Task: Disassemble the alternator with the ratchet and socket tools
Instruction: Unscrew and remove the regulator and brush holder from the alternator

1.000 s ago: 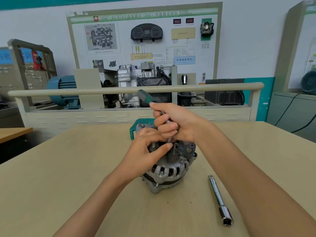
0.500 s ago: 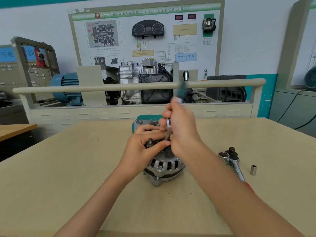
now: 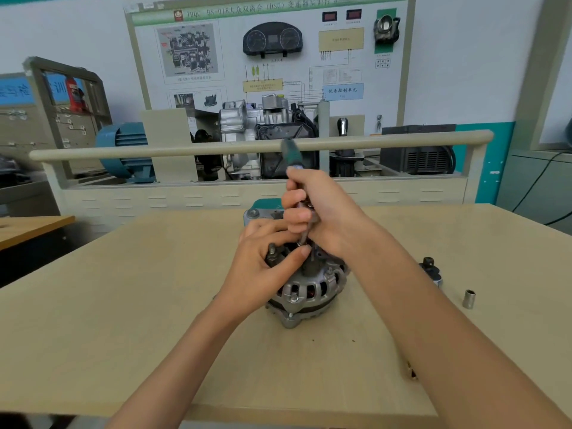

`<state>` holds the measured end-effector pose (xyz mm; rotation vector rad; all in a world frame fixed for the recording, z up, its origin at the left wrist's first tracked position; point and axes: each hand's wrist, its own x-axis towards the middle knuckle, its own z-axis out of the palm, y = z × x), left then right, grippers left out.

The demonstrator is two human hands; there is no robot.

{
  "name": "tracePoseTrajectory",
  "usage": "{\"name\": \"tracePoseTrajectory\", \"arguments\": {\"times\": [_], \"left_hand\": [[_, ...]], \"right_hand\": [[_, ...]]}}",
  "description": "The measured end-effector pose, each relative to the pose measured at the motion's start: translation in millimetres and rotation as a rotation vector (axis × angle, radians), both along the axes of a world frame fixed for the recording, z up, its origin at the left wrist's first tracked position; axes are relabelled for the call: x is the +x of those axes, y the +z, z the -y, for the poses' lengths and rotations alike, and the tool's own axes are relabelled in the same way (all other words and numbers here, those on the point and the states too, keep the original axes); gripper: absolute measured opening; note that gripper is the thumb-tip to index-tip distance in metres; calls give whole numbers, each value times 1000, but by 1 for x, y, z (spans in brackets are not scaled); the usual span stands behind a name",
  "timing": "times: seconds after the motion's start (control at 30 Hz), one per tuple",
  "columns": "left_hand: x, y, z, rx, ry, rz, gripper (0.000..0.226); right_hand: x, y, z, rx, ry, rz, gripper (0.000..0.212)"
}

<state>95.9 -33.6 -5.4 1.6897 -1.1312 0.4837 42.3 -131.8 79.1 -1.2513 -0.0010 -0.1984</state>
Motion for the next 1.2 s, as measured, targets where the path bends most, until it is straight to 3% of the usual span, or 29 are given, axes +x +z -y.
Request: {"name": "tracePoseTrajectory", "arguments": {"times": [0.17,0.3,0.53,0.6,0.67,0.77,0.8,0.97,1.07,1.2], "left_hand": [[-1,1,-2,-29,-43,-33,10],[0,-1,-2,-68,-59,-19,9],[0,-6,-2,-101,-34,-17,18],[0,-6,-2,-88,-23,-12,21],[0,-5,-3,-98,-38,-25,27],[2,-5,-2,-81,-32,-36,19],[3,-5,-2,-65,-31,-36,9],[2,-4,-2,-47,-15,-6,13],[3,-2,-1,-36,-2,-4,8],[4,-3,0,-55,21,-18,8]], "right_hand": [[5,12,3,-271,298,-150,38],[3,11,1,-259,314,-117,36],[-12,-4,-9,-225,76,88,34],[-12,-11,-20,-86,-170,169,35],[-11,-20,-30,181,-443,293,34],[-10,-27,-34,402,-570,360,31],[-10,-27,-33,406,-543,348,32],[-6,-17,-25,309,-417,235,31],[-2,-6,-14,107,-262,84,33],[1,10,-7,-254,99,-75,33]]}}
